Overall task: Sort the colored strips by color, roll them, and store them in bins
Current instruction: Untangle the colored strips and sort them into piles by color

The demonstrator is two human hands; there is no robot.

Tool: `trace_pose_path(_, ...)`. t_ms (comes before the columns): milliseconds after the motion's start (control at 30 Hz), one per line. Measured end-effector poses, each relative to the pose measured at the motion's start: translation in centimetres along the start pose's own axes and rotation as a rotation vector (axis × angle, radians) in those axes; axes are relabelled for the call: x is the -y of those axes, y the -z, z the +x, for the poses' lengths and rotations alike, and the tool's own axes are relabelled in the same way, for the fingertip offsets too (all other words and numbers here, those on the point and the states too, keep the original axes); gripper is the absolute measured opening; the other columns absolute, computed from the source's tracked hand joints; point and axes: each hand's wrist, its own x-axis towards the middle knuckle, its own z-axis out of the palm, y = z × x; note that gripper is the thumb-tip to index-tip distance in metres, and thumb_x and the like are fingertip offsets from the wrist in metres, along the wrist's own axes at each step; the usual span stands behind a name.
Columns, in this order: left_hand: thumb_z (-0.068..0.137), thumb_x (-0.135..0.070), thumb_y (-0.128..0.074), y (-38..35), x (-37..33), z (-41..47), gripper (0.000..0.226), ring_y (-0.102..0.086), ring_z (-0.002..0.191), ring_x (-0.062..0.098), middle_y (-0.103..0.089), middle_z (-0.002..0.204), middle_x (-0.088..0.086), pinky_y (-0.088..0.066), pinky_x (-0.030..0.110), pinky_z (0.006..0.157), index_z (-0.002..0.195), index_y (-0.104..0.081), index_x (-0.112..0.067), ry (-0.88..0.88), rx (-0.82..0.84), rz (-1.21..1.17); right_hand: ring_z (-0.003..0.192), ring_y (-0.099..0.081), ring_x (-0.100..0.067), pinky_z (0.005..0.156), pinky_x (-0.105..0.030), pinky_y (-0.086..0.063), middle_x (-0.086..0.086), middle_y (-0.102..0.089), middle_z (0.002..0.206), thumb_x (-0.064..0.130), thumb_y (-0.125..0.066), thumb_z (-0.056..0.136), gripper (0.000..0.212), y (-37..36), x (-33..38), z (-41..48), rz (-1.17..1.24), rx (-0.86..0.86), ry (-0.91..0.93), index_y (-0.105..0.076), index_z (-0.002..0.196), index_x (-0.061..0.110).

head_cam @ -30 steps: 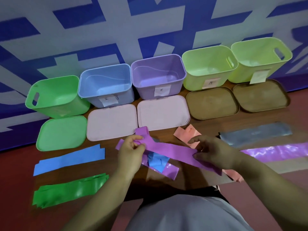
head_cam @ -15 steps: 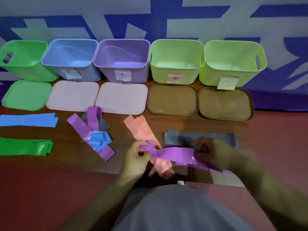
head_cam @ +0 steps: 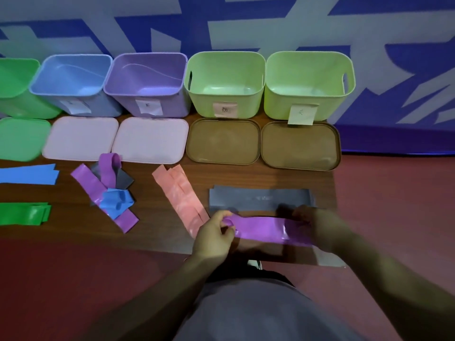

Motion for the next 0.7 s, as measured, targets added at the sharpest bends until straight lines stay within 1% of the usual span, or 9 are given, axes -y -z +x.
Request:
trace_pose_path(67, 0.085, -0.042, -0.06, 0.2, 0.1, 0.0, 0.053, -0.067, 0.093, 0.009, -0.07, 0.099, -0.017, -0.054, 0.028, 0.084, 0.134, -0.042, -0.049, 0.015, 0.046, 0.111, 0.096, -0.068, -0.022, 0.081, -0.033, -0.055, 0.006, -0.072, 0.107, 0.038, -0.06, 0.077, 0.038, -0.5, -0.6, 0.5, -0.1, 0.004, -0.053, -0.063, 0.115, 0.038)
trace_pose_path(133, 0.081, -0.052, -0.055, 0.9, 0.2, -0.3, 0.06, -0.066, 0.093, 0.01, -0.069, 0.102, -0.018, -0.056, 0.035, 0.084, 0.136, -0.032, -0.056, 0.025, 0.065, 0.182, 0.103, -0.064, -0.025, 0.086, -0.033, -0.053, 0.004, -0.068, 0.118, 0.036, -0.06, 0.072, 0.053, -0.9, -0.4, 0.8, -0.197, -0.051, -0.085, -0.058, 0.125, 0.037)
trace_pose_path(200, 0.08, -0.05, -0.053, 1.5, 0.3, -0.6, 0.058, -0.066, 0.094, 0.009, -0.068, 0.102, -0.018, -0.057, 0.036, 0.085, 0.134, -0.033, -0.056, 0.012, 0.058, 0.185, 0.11, -0.058, -0.026, 0.092, -0.033, -0.048, 0.004, -0.062, 0.125, 0.039, -0.063, 0.075, 0.053, -1.3, 0.4, 0.8, -0.217, -0.104, -0.078, -0.057, 0.128, 0.034)
trace_pose_path(267, 0.081, -0.048, -0.054, 2.1, 0.6, -0.9, 0.054, -0.067, 0.092, 0.007, -0.068, 0.1, -0.019, -0.057, 0.036, 0.084, 0.131, -0.037, -0.055, 0.009, 0.04, 0.157, 0.112, -0.056, -0.026, 0.094, -0.033, -0.046, 0.003, -0.06, 0.127, 0.04, -0.065, 0.079, 0.053, -1.6, 1.3, 0.9, -0.197, -0.117, -0.039, -0.056, 0.13, 0.03)
trace_pose_path(367, 0.083, -0.046, -0.052, 3.1, 1.5, -0.8, 0.048, -0.066, 0.09, 0.008, -0.068, 0.098, -0.015, -0.057, 0.036, 0.083, 0.129, -0.04, -0.052, 0.04, 0.012, 0.132, 0.11, -0.058, -0.026, 0.093, -0.035, -0.048, 0.0, -0.062, 0.121, 0.036, -0.067, 0.076, 0.052, -2.2, 2.7, 1.3, -0.111, -0.128, 0.026, -0.059, 0.126, 0.026)
trace_pose_path(467, 0.088, -0.037, -0.055, 4.6, 2.5, -0.8, 0.052, -0.062, 0.092, 0.01, -0.064, 0.105, -0.011, -0.051, 0.029, 0.082, 0.137, -0.038, -0.043, 0.061, -0.01, 0.165, 0.108, -0.057, -0.026, 0.09, -0.035, -0.049, -0.002, -0.062, 0.118, 0.031, -0.066, 0.077, 0.047, -2.6, 5.2, 1.9, -0.086, -0.124, 0.064, -0.06, 0.122, 0.022)
trace_pose_path(567, 0.087, -0.037, -0.06, 6.7, 3.8, -0.6, 0.057, -0.062, 0.101, 0.012, -0.065, 0.114, -0.01, -0.048, 0.029, 0.085, 0.14, -0.039, -0.039, 0.067, -0.037, 0.203, 0.108, -0.057, -0.024, 0.087, -0.031, -0.046, -0.002, -0.061, 0.12, 0.03, -0.065, 0.079, 0.047, -2.9, 7.9, 3.0, -0.082, -0.105, 0.112, -0.058, 0.124, 0.02)
trace_pose_path(633, 0.086, -0.041, -0.061, 8.4, 4.8, -0.2, 0.058, -0.062, 0.109, 0.014, -0.064, 0.123, -0.011, -0.048, 0.03, 0.087, 0.139, -0.04, -0.04, 0.067, -0.048, 0.217, 0.113, -0.057, -0.024, 0.093, -0.031, -0.046, -0.002, -0.06, 0.125, 0.03, -0.066, 0.08, 0.051, -3.2, 9.8, 3.8, -0.052, -0.096, 0.138, -0.057, 0.129, 0.02)
trace_pose_path(700, 0.085, -0.043, -0.062, 10.4, 6.0, 0.3, 0.054, -0.063, 0.108, 0.013, -0.063, 0.121, -0.013, -0.049, 0.03, 0.086, 0.136, -0.042, -0.041, 0.058, -0.061, 0.231, 0.119, -0.055, -0.024, 0.102, -0.032, -0.044, -0.003, -0.059, 0.132, 0.03, -0.067, 0.081, 0.054, -3.7, 12.0, 4.5, -0.05, -0.082, 0.172, -0.056, 0.132, 0.02)
